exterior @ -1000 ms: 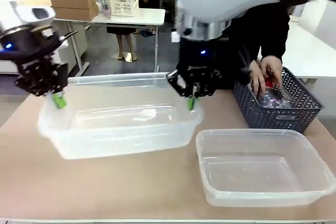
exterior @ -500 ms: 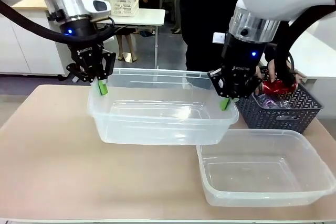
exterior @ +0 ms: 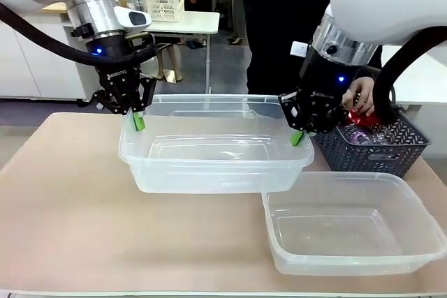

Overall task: Sort the waste into each basket.
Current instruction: Pick up the Organizing box on the left side of the table and lift it, then offer the picked Organizing box to the human.

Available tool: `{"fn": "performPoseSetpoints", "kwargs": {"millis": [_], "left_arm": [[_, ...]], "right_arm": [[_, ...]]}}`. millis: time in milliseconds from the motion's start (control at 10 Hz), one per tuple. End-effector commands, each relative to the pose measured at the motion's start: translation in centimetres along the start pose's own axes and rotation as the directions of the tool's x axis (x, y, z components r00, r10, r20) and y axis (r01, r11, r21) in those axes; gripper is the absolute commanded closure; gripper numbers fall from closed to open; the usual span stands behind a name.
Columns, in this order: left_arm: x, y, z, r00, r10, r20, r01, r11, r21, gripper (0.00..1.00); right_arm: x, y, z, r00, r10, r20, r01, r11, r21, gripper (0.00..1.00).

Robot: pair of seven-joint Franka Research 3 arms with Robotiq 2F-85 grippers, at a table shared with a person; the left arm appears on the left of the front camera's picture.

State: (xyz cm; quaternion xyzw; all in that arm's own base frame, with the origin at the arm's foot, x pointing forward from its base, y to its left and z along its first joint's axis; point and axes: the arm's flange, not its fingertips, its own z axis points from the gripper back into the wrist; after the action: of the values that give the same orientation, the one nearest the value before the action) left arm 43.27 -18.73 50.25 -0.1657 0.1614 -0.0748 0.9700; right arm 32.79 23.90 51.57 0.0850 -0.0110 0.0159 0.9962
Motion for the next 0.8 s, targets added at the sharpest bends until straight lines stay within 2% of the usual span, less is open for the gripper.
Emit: {"fn": "performPoseSetpoints", "kwargs": {"millis": [0,700], "left_arm": [[-0.48,-0.82,0.21,1.0,-0.013,-0.007,0.013,1.0,-0.016,0.96],[-0.48,-0.82,0.21,1.0,-0.013,-0.007,0.013,1.0,-0.016,0.96]], "right_arm": [[0.14,-0.43,-0.22,1.0,-0.008,-0.026,0.008,1.0,-0.006,0.95],[0.14,-0.43,-0.22,1.0,-0.008,-0.026,0.008,1.0,-0.006,0.95]]}}
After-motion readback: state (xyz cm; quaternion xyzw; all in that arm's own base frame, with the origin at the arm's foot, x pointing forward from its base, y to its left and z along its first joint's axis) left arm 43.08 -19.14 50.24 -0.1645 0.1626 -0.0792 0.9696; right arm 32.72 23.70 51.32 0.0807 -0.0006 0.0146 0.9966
